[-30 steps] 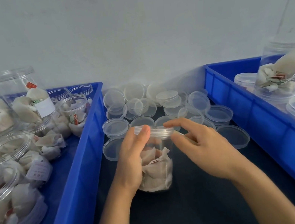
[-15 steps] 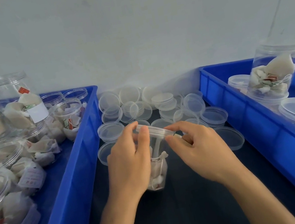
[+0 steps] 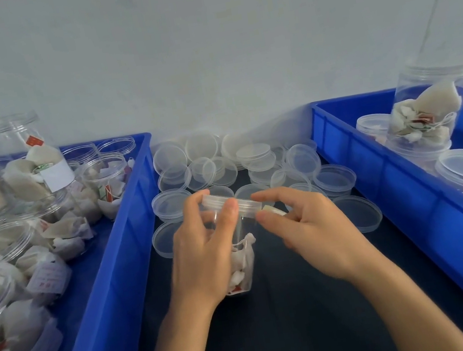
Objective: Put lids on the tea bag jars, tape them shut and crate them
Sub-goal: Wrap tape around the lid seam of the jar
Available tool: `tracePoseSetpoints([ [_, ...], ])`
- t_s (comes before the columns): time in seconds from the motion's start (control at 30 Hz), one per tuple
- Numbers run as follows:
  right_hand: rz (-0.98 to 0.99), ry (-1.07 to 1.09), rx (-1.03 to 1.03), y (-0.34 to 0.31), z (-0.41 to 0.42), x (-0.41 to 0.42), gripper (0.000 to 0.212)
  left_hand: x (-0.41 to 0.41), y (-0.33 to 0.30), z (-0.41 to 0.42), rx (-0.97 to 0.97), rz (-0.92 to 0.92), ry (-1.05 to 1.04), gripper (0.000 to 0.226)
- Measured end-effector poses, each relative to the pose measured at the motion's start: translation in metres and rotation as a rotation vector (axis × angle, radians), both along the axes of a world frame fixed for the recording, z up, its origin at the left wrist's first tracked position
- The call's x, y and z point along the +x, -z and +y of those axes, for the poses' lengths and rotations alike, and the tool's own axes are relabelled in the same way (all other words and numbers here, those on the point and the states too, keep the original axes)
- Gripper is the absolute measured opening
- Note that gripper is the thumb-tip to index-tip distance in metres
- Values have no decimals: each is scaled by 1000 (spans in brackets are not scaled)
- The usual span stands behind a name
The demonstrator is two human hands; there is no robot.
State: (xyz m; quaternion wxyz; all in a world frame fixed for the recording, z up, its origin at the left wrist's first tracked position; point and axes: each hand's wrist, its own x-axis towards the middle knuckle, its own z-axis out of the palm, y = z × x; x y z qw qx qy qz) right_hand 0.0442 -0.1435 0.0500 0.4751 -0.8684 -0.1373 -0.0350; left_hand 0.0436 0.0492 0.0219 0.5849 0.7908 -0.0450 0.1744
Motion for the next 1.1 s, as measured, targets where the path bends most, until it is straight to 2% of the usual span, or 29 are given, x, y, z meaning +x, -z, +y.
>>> tracePoseSetpoints([
  [0.4, -41, 24, 1, 2, -1, 1, 23, 5, 5, 8, -152, 43, 119, 37],
  [0.57, -62, 65, -3, 2, 0, 1, 22, 6, 5, 11, -131, 85, 136, 47],
  [0.63, -66, 74, -8, 1, 2, 0, 23, 5, 5, 12, -128, 105, 162, 61],
  [0.7, -82, 85, -20, 1, 2, -2, 24, 4, 5, 12, -88, 113, 158, 69],
  [0.87, -157, 142, -77, 1, 2, -4, 27, 4, -1, 8, 147, 4, -41, 52],
  [1.0, -204, 170, -152, 2, 7, -7, 26, 2, -2, 0, 186, 58, -51, 44],
  [1.1, -187, 140, -160, 3, 6, -6, 24, 1, 0, -8, 199, 78, -100, 49],
])
